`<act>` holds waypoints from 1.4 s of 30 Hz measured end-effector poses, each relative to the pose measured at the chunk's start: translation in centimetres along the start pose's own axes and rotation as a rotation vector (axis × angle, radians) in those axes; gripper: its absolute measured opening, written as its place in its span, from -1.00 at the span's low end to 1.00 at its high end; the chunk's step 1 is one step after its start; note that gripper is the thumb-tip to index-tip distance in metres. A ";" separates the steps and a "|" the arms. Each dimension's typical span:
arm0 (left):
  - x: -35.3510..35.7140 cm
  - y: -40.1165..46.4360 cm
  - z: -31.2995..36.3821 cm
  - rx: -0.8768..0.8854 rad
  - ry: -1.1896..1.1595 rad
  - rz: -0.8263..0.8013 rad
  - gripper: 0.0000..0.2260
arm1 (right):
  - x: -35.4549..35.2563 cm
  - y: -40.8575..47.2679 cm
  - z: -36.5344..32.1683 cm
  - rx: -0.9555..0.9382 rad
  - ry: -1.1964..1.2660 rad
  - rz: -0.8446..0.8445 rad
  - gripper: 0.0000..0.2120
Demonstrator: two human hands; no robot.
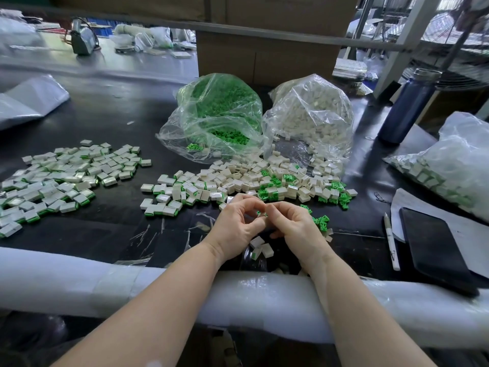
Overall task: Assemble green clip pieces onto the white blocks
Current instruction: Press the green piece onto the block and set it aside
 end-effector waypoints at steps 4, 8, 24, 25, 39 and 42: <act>0.3 -0.1 0.5 0.049 0.036 -0.020 -0.84 | 0.2 -0.1 -0.2 0.001 0.005 -0.051 -0.79; 0.7 -0.2 0.6 0.081 0.093 -0.038 -0.82 | 0.0 0.0 -0.1 0.004 0.002 -0.033 -0.80; 1.4 -0.1 0.4 0.099 0.159 -0.057 -0.78 | -0.4 -0.4 -0.1 0.025 0.088 0.017 -0.86; 1.4 -0.1 0.4 0.099 0.161 -0.061 -0.78 | -0.4 -0.4 -0.1 0.028 0.091 0.019 -0.86; 0.2 0.0 0.4 0.082 0.136 0.035 -0.92 | -1.0 -0.1 -0.2 -0.021 0.111 0.115 -0.88; 0.0 0.1 0.3 0.066 0.156 0.056 -0.92 | -1.6 -0.2 -0.4 -0.050 0.079 0.158 -0.96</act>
Point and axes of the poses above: each hand's wrist, its own y-axis towards the middle knuckle, its own x-axis out of the palm, z = x × y, the point moved 9 cm from there along y, towards the middle knuckle, and after that the axes turned 4 degrees about -x, right-handed, at the moved point
